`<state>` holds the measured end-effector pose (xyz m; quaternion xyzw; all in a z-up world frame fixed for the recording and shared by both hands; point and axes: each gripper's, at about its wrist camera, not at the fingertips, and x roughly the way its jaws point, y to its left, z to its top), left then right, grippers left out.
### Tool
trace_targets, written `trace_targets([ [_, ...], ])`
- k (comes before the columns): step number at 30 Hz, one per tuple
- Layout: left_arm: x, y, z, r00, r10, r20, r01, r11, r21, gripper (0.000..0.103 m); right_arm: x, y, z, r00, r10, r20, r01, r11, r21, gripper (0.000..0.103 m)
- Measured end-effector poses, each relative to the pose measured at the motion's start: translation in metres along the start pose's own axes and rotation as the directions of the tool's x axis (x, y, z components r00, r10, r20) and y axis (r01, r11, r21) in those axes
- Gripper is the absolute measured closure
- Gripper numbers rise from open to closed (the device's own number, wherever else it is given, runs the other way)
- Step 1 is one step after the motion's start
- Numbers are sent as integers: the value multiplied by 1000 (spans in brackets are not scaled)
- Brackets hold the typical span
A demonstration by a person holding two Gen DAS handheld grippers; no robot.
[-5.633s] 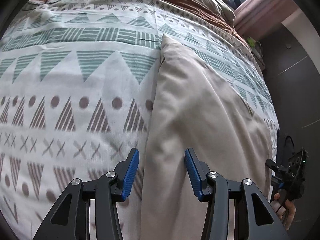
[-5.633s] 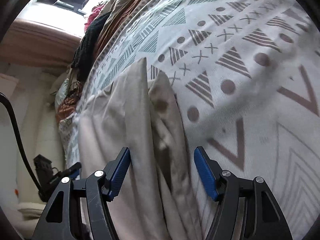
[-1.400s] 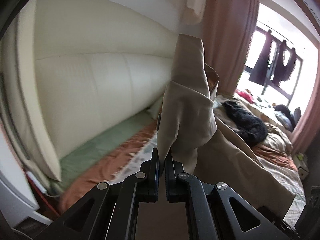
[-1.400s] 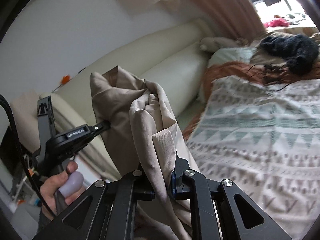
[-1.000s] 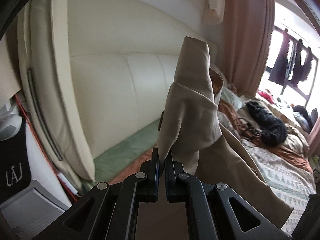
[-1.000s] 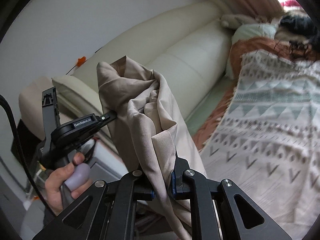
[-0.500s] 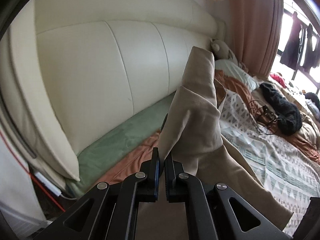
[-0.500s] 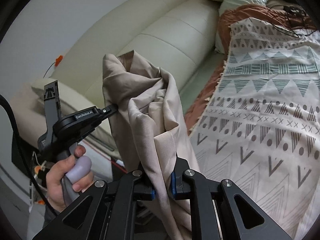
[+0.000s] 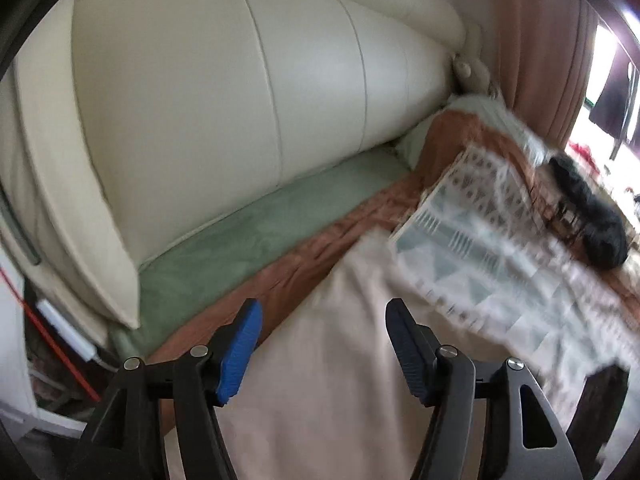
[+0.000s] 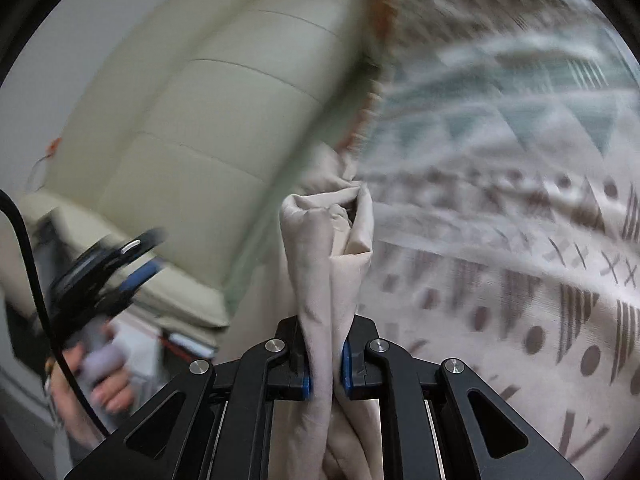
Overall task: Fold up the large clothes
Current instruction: 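Lower the jacket onto the bed corner by the headboard with both grippers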
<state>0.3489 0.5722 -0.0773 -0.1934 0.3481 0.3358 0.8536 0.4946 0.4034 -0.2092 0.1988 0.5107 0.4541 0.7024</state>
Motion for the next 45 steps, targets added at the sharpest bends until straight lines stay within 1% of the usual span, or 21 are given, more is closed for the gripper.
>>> trace_targets([
  [2,4,5,-14,999,20,-34,-20,1000,7,37,5,-18,4,1000,4,-20,-3,999,51,91],
  [5,1,22,-38,998,13,-66,-15,999,-37,37,5,-28,9,999,24,-31,-22,997,72,91],
  [7,-4,28,-50,998,3,-67,-7,998,-56,37,7,-35,10,999,13,-45,-8,995,102,89],
  [8,-8,31,-57,998,-1,-64,-3,998,-60,37,7,-36,9,999,-4,-53,9,994,110,81],
  [9,-10,33,-63,998,2,-63,-6,998,-60,35,8,-38,6,997,-37,-69,44,993,112,76],
  [11,-13,33,-73,998,14,-63,-17,998,-55,29,9,-41,2,994,-19,-109,32,993,117,59],
  [12,-16,36,-81,998,25,-59,-28,998,-52,27,9,-41,-1,993,-3,-122,18,992,122,57],
  [15,-18,39,-94,998,23,-66,-27,998,-54,23,2,-40,-9,990,-21,-138,38,992,122,48],
  [16,-19,41,-99,997,18,-71,-23,998,-62,23,0,-41,-12,989,-23,-146,42,991,126,47],
  [21,-25,58,-123,996,7,-91,-20,990,-140,21,-11,-46,-33,983,-25,-184,54,986,155,47],
  [26,-28,68,-150,992,9,-129,-34,982,-187,21,-10,-34,-58,970,-24,-243,55,991,123,47],
  [30,-26,74,-173,985,-32,-168,-14,964,-266,21,-4,-28,-77,957,-51,-286,85,991,107,47],
  [33,-27,77,-191,980,-59,-191,-2,953,-304,21,-1,-19,-90,948,-57,-314,86,993,80,47],
  [35,-26,77,-199,976,-84,-203,14,947,-322,21,5,-9,-99,934,-47,-355,69,996,48,47],
  [36,-25,76,-204,973,-97,-210,23,944,-329,23,10,-5,-100,932,-48,-358,65,997,35,47],
  [37,-25,76,-205,972,-104,-212,28,943,-332,33,10,-3,-102,935,-49,-352,62,998,27,54],
  [38,-24,75,-207,970,-112,-215,35,941,-336,42,11,-3,-105,935,-30,-353,46,998,39,71],
  [39,-24,75,-208,968,-122,-217,41,939,-342,52,13,-3,-107,934,-5,-357,28,998,58,80],
  [41,-25,76,-207,968,-130,-216,45,933,-357,55,11,-1,-111,934,16,-357,8,998,66,84],
  [43,-27,77,-205,968,-134,-213,48,930,-364,61,9,3,-114,934,23,-356,1,998,67,85],
  [45,-28,77,-205,965,-144,-221,53,927,-372,61,7,5,-119,930,41,-365,-14,997,77,86],
])
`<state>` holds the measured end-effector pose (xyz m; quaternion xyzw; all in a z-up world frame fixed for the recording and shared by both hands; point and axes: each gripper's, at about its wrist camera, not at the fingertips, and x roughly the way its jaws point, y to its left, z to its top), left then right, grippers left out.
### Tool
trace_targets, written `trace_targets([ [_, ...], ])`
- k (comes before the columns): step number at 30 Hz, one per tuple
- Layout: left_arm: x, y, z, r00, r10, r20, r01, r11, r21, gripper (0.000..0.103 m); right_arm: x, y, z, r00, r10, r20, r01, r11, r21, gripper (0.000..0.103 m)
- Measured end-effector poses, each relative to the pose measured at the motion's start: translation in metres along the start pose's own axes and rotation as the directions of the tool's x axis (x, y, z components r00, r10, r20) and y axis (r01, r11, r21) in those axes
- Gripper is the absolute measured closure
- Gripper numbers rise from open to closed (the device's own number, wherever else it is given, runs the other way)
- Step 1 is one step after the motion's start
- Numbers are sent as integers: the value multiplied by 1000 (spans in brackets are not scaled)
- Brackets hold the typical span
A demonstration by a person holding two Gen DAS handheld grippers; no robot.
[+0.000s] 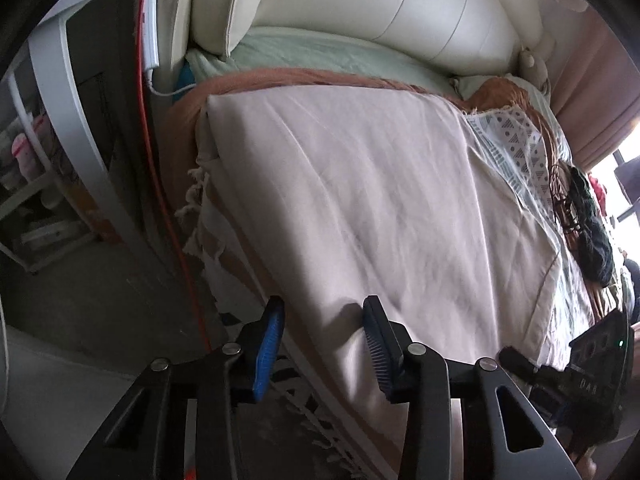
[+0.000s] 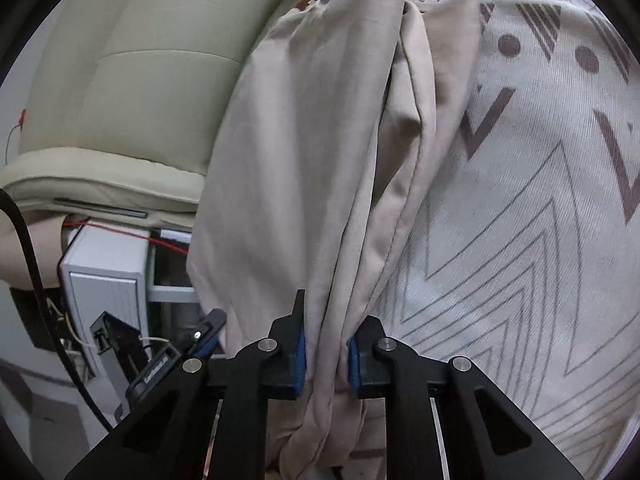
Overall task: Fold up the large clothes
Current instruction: 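Lower the jacket onto the bed corner by the headboard with both grippers, then open both grippers and release the jacket, then pull back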
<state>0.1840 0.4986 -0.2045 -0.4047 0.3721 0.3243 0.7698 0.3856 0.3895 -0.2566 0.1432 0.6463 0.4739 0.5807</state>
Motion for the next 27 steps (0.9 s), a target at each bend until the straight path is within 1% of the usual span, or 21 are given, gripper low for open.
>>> trace_targets([
  [2,1,0,-4,1000,-11,-15,11,1000,-10,61,1,4,-7,1000,2,-16,-2,1000,-9,86],
  [3,2,0,-8,1000,-11,-26,11,1000,-15,61,-2,6,-13,1000,-22,-19,22,999,-28,86],
  [4,2,0,-12,999,-15,-34,14,1000,-21,61,-2,10,-16,998,-66,-21,65,997,-51,86],
  [6,2,-2,-23,998,-39,-54,37,999,-33,61,0,17,-19,990,-133,-37,130,989,-73,71],
  [7,0,-3,-28,997,-54,-62,52,998,-40,61,-3,19,-20,987,-153,-42,150,986,-76,68],
  [9,-4,-7,-39,993,-89,-79,85,995,-50,61,-10,20,-20,988,-149,-35,145,986,-79,64],
  [11,-8,-14,-51,987,-127,-98,122,991,-54,61,-17,17,-21,989,-144,-33,141,987,-72,63],
  [14,-14,-30,-66,983,-148,-110,145,989,-28,61,-24,11,-24,992,-123,-37,121,991,-55,63],
  [16,-16,-44,-70,985,-138,-105,139,990,7,73,-34,4,-25,995,-99,-31,97,994,-44,63],
  [18,-17,-55,-71,989,-121,-82,125,991,46,78,-40,2,-26,995,-97,-15,96,994,-49,63],
  [19,-16,-57,-71,989,-125,-83,129,991,47,81,-42,2,-27,996,-94,-10,93,994,-49,63],
  [22,-13,-64,-71,985,-145,-90,148,988,33,85,-50,2,-30,997,-75,2,75,996,-50,63],
  [24,-11,-67,-71,986,-140,-86,144,989,40,86,-57,1,-31,997,-78,13,79,995,-57,63],
  [27,-3,-69,-72,992,-90,-85,96,993,63,86,-68,-6,-31,997,-76,26,78,995,-58,63],
])
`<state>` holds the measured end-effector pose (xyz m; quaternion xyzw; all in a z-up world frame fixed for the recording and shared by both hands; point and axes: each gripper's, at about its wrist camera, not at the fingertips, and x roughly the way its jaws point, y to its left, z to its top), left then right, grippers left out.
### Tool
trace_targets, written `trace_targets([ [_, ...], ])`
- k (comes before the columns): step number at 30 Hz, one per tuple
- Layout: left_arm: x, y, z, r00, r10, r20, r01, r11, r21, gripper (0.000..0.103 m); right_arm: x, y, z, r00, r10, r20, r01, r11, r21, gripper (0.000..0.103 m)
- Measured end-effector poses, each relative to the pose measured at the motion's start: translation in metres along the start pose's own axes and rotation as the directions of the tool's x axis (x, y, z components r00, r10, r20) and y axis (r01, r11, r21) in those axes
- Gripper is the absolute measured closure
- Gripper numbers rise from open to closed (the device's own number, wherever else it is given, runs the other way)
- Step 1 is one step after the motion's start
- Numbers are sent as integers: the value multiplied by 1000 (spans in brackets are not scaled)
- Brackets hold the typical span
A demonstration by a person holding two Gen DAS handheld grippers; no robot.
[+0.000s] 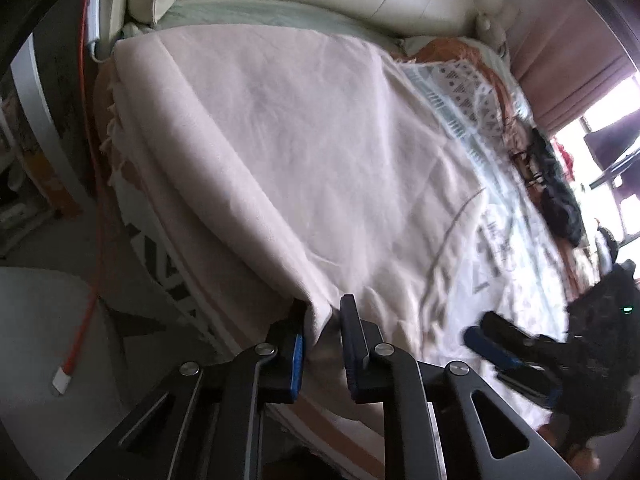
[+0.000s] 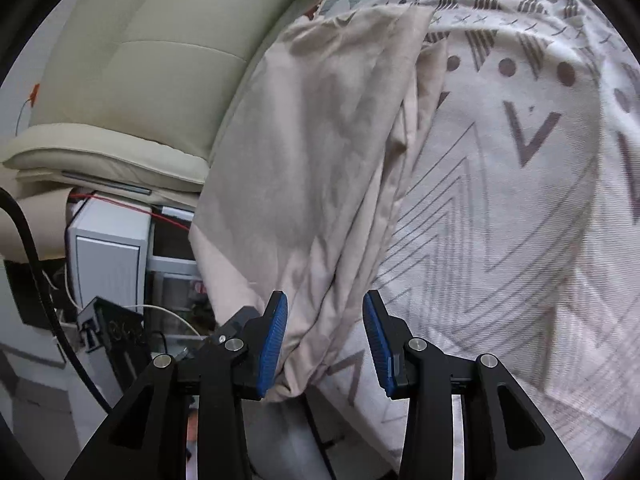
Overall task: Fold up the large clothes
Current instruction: 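Open both grippers and release the jacket, then pull back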
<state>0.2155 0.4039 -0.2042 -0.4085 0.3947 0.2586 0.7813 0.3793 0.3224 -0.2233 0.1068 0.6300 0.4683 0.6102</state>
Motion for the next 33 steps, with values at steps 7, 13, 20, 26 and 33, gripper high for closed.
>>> trace_targets([
  [7,-3,-4,-10,1000,16,0,-16,1000,15,55,-8,-9,0,1000,-18,15,18,1000,0,63],
  [13,-29,-18,-20,997,29,67,-37,992,117,28,-38,-5,-5,990,-95,108,100,994,-45,59],
  [20,-53,-33,-17,993,-15,117,-3,988,154,16,-103,-15,-22,932,-224,286,245,969,-38,38],
  [26,-77,-51,-21,984,-67,163,30,975,220,5,-154,-21,-43,867,-286,407,307,952,14,13],
  [33,-109,-75,-37,964,-150,218,76,946,316,2,-199,-22,-85,809,-351,472,368,928,59,0],
])
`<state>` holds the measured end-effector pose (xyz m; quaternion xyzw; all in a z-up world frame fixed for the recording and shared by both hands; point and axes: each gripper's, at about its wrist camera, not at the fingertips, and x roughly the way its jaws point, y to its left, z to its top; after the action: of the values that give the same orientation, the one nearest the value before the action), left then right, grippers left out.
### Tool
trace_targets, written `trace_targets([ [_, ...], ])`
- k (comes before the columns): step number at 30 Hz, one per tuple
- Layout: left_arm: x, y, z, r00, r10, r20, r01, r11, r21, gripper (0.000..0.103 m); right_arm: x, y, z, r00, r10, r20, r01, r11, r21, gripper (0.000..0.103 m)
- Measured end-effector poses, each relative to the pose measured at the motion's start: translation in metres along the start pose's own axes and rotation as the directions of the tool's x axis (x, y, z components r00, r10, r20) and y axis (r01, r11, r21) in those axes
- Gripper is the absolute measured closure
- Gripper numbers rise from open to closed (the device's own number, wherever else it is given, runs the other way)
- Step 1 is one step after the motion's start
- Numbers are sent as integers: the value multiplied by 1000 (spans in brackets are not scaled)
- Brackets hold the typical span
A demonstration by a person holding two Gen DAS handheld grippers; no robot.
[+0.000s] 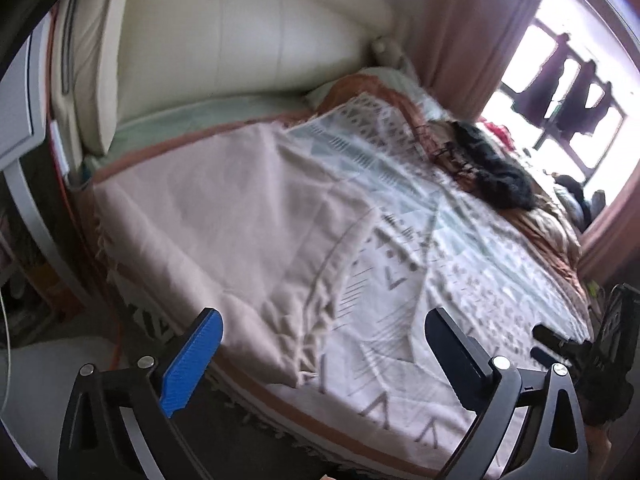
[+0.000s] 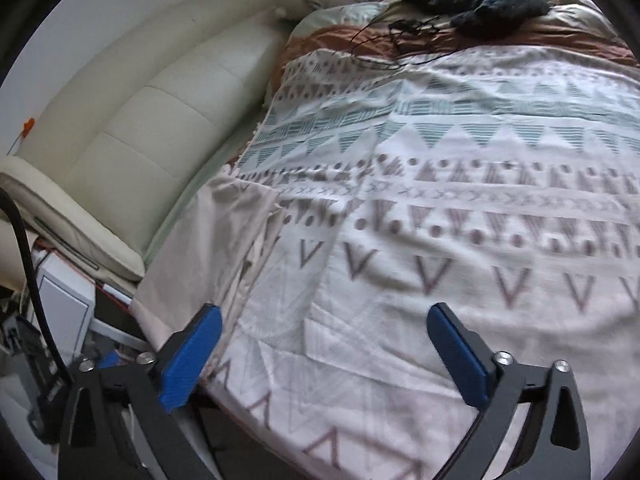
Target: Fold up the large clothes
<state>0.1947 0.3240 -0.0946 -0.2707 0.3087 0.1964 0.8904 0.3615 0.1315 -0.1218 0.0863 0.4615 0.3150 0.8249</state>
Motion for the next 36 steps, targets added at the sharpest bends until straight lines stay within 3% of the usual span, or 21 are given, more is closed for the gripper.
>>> trace_targets([
  [11,-48,-50,-24,991,-107,81,95,985,142,1,-97,-24,-41,982,-119,149,121,993,0,0],
  [20,-83,-83,-67,982,-168,87,141,957,254,1,-163,-41,-84,945,-219,242,223,975,9,0],
  [29,-135,-114,-113,971,-199,135,136,918,372,1,-230,-50,-137,890,-306,337,327,945,-6,0],
  [33,-154,-121,-131,964,-223,144,151,906,396,1,-262,-55,-163,839,-355,413,398,917,-19,0],
  [36,-167,-122,-145,959,-243,148,167,902,397,1,-282,-62,-179,820,-367,440,409,912,-3,0],
])
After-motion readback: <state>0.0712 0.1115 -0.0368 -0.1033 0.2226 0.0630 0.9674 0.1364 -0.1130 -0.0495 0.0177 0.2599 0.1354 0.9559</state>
